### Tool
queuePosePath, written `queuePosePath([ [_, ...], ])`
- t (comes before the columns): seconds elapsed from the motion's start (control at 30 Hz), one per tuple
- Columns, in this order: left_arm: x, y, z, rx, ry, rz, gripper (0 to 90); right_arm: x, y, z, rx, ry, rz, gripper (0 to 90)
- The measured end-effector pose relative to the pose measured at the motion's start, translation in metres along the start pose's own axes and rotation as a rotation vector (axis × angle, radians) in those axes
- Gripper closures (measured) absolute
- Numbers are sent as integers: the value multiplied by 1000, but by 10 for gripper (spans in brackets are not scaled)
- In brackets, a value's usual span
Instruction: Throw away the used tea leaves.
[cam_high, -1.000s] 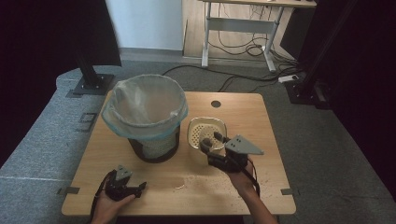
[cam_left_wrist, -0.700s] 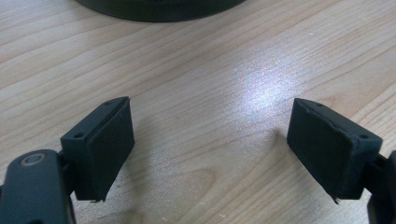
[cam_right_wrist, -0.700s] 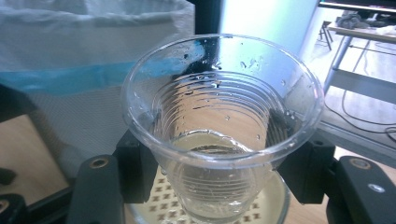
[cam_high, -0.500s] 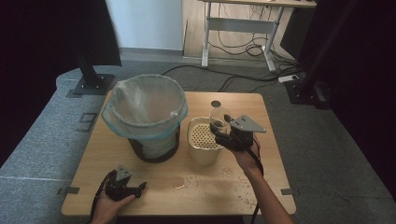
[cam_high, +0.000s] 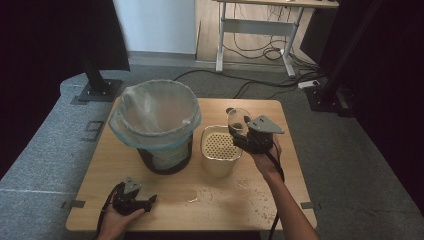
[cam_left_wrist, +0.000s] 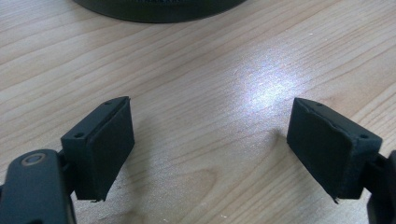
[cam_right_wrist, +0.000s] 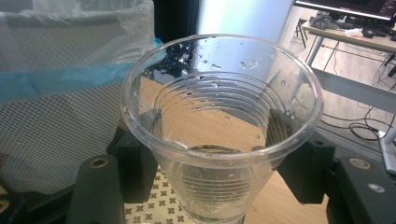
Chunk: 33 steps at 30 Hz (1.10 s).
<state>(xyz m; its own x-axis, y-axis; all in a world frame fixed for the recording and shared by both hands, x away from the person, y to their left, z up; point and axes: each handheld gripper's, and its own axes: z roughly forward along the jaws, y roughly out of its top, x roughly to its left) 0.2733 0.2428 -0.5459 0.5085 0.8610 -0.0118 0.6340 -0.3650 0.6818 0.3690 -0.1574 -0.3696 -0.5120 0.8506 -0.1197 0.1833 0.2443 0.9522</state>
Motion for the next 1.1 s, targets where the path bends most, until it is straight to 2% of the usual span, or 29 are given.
queuePosePath([
  [0.23, 0, 0, 0, 0, 2, 1, 144, -5, 3, 6, 13, -25, -18, 369],
  [0.33, 0, 0, 0, -1, 1, 1, 144, -4, 7, 8, 19, -41, -70, 369],
  [0.37, 0, 0, 0, -1, 0, 2, 144, -3, 11, 10, 25, -55, -124, 369],
  [0.4, 0, 0, 0, -1, 0, 2, 144, -3, 11, 10, 25, -55, -124, 369],
  [0.5, 0, 0, 0, -2, -1, 4, 144, 1, 15, 14, 43, -65, -192, 369],
  [0.53, 0, 0, 0, -2, -2, 4, 143, 4, 17, 17, 61, -75, -244, 369],
  [0.57, 1, 0, 0, -3, -3, 5, 143, 6, 18, 19, 70, -83, -270, 369],
  [0.6, 1, 0, 0, -3, -3, 5, 143, 6, 18, 19, 70, -83, -270, 369],
  [0.67, 1, 0, 0, -2, -5, 6, 143, 9, 19, 22, 90, -99, -325, 369],
  [0.7, 1, 0, 0, -2, -5, 7, 143, 12, 20, 26, 118, -131, -396, 369],
  [0.73, 1, 0, 0, -2, -5, 7, 143, 12, 20, 26, 118, -131, -396, 369],
  [0.77, 1, 0, 0, -3, -6, 6, 143, 14, 20, 28, 133, -145, -432, 370],
  [0.8, 1, 0, 0, -3, -5, 7, 143, 17, 21, 32, 162, -165, -504, 370],
  [0.9, 1, 0, 1, -4, -5, 7, 144, 21, 22, 37, 196, -204, -619, 372],
  [0.93, 1, 0, 0, -3, -6, 8, 144, 21, 22, 37, 196, -204, -619, 372],
  [0.97, 1, 0, 0, -3, -6, 8, 143, 23, 23, 40, 209, -216, -672, 371],
  [1.0, 1, 0, 0, -2, -7, 9, 143, 23, 23, 40, 209, -216, -672, 371],
  [1.03, 1, 0, 1, -3, -7, 9, 143, 25, 23, 42, 217, -219, -716, 372],
  [1.1, 1, 0, 1, -3, -8, 10, 143, 25, 23, 43, 222, -222, -730, 372],
])
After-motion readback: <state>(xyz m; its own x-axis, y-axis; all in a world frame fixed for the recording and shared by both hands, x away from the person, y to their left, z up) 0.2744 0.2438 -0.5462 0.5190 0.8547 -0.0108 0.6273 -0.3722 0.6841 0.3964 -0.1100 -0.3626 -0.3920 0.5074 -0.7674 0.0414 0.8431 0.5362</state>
